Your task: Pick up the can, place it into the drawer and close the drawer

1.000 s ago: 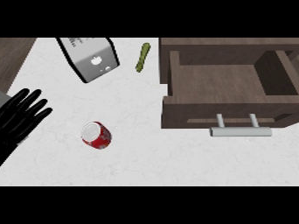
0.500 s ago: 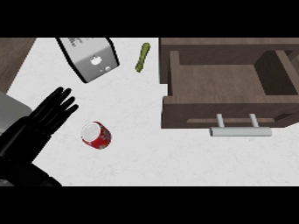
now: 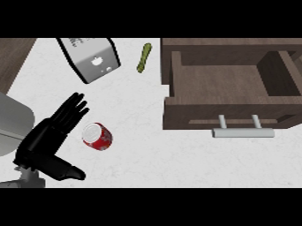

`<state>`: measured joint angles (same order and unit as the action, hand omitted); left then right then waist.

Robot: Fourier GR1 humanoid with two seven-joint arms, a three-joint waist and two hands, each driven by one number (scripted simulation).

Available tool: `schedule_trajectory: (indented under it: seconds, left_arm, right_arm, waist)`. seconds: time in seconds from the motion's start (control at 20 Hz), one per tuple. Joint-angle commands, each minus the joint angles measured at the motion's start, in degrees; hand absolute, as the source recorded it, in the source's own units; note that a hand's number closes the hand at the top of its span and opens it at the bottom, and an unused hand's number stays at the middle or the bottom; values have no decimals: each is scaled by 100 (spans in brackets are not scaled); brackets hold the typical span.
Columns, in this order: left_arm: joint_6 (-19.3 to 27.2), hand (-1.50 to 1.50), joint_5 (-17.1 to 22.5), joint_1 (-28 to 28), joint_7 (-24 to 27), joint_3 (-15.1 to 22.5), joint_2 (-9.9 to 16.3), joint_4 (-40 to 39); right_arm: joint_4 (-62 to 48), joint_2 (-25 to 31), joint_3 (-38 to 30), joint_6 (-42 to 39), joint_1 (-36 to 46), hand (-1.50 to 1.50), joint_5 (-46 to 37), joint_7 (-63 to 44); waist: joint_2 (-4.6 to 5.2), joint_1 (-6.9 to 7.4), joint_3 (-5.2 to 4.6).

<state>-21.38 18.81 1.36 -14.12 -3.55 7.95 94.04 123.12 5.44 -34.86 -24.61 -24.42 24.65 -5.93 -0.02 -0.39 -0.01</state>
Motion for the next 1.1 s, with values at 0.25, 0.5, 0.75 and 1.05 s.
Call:
schedule_trajectory:
  seconds: [0.25,0.5,0.75,1.05]
  left_arm:
    - [-254,-150,-435,442,1190,-532,245,-1648]
    - [-381,-150,-833,318,2078,-521,215,-2409]
    - [-53,-150,-1388,731,2566,-348,28,-3375]
    - [-438,-150,-1452,737,3229,-449,234,-4212]
  right_arm:
    - [151,-70,-106,-107,201,-150,172,-270]
    - [40,-306,-422,-452,-67,-150,113,30]
    - [-343,-72,-484,-520,276,-150,8,-67]
    - [-304,3,-687,-459,482,-150,174,-275]
  waist:
    - [5,-1,-2]
    - [2,-7,-1]
    - [6,-6,-1]
    - [4,4,-1]
